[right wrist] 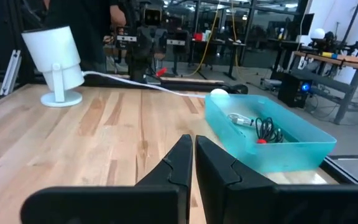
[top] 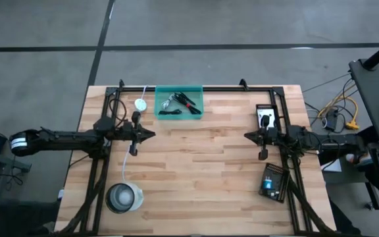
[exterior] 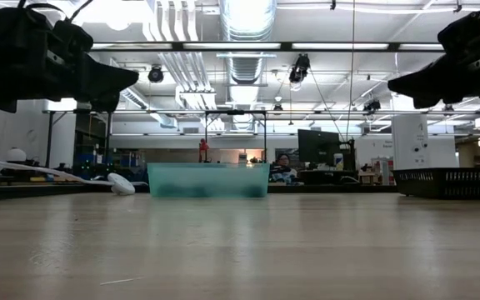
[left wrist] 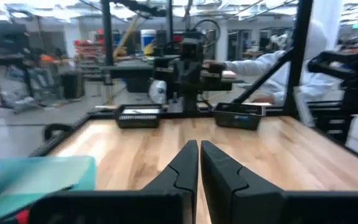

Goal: Pick and place items into bin
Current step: Return to Home Position

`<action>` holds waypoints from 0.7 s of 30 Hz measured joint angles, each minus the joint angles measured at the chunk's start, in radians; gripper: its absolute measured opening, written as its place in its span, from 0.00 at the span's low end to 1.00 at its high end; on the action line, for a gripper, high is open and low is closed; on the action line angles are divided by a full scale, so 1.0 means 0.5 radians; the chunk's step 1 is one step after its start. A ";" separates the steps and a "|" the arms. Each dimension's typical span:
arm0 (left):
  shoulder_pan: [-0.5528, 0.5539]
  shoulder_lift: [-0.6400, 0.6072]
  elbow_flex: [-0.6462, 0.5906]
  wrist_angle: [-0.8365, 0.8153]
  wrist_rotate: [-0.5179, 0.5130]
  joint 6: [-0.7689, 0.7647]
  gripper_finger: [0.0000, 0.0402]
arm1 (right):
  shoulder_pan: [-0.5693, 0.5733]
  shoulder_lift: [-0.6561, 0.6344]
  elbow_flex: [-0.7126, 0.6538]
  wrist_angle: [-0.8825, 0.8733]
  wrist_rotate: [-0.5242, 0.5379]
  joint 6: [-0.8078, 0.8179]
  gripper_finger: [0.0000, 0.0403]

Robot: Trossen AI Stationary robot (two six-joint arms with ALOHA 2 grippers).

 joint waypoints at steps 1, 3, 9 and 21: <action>-0.015 -0.007 -0.001 0.000 -0.045 0.026 0.00 | 0.001 0.011 0.000 0.000 0.000 0.006 0.02; -0.026 -0.037 -0.001 -0.038 -0.114 0.056 0.00 | 0.000 0.038 0.000 0.000 0.000 0.036 0.02; -0.038 -0.190 -0.002 -0.287 -0.095 0.032 0.00 | 0.001 0.107 0.000 0.000 0.000 0.053 0.02; -0.037 -0.812 -0.003 -1.007 -0.185 0.028 0.00 | 0.001 0.116 0.000 0.003 -0.003 0.105 0.02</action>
